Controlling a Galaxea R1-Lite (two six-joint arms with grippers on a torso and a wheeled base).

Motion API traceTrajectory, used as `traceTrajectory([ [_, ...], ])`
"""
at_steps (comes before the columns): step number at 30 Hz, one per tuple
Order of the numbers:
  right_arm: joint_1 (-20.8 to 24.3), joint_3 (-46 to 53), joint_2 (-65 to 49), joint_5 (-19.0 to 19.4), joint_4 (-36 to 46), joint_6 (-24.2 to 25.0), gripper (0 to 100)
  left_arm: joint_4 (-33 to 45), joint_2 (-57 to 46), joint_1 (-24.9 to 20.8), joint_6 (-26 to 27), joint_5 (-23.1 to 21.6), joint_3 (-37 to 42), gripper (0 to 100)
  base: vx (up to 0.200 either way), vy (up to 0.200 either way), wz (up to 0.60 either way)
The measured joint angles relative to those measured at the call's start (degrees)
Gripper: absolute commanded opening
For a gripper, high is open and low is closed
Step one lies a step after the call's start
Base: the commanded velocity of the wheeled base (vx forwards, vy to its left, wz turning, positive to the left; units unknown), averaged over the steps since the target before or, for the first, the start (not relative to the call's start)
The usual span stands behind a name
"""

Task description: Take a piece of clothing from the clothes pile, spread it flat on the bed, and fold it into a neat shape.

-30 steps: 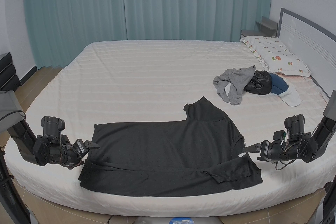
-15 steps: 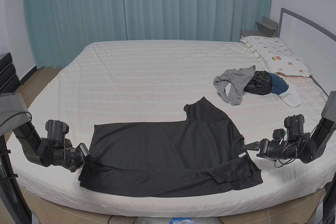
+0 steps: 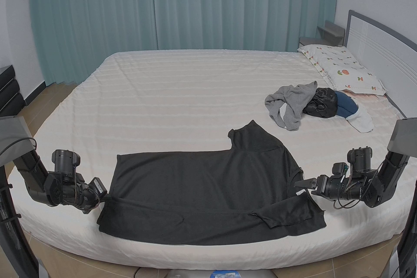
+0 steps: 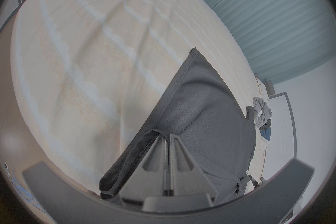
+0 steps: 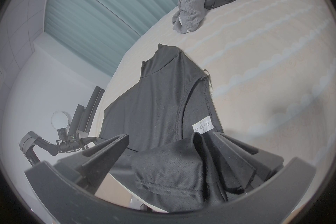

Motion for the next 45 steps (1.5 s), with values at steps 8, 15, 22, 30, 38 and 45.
traceTrajectory([
  [8,-0.1,-1.1,3.0,0.2,-2.3,-1.9,100,0.0,0.2,0.2,0.0,0.0,-0.1,0,0.0,0.0,0.0],
  [15,0.1,-0.9,5.4,0.2,-4.3,-2.1,0,0.0,0.3,0.2,0.0,0.0,-0.1,0,0.0,0.0,0.0],
  [22,-0.2,0.7,6.2,0.0,-4.4,-6.0,0,0.0,0.3,0.2,0.0,0.0,-0.1,0,0.0,0.0,0.0],
  [30,-1.5,1.9,4.7,0.2,-6.6,-5.6,0,0.0,-0.2,0.2,0.1,0.0,0.1,0,0.0,0.0,0.0],
  [38,-1.9,4.4,1.0,0.4,-6.9,-5.5,0,0.3,-3.4,0.2,0.2,0.5,0.9,0,0.0,0.0,0.0],
  [45,-1.5,6.4,-2.3,0.4,-6.9,-5.6,0,0.5,-5.8,0.3,0.3,0.7,1.5,0,0.0,0.0,0.0],
])
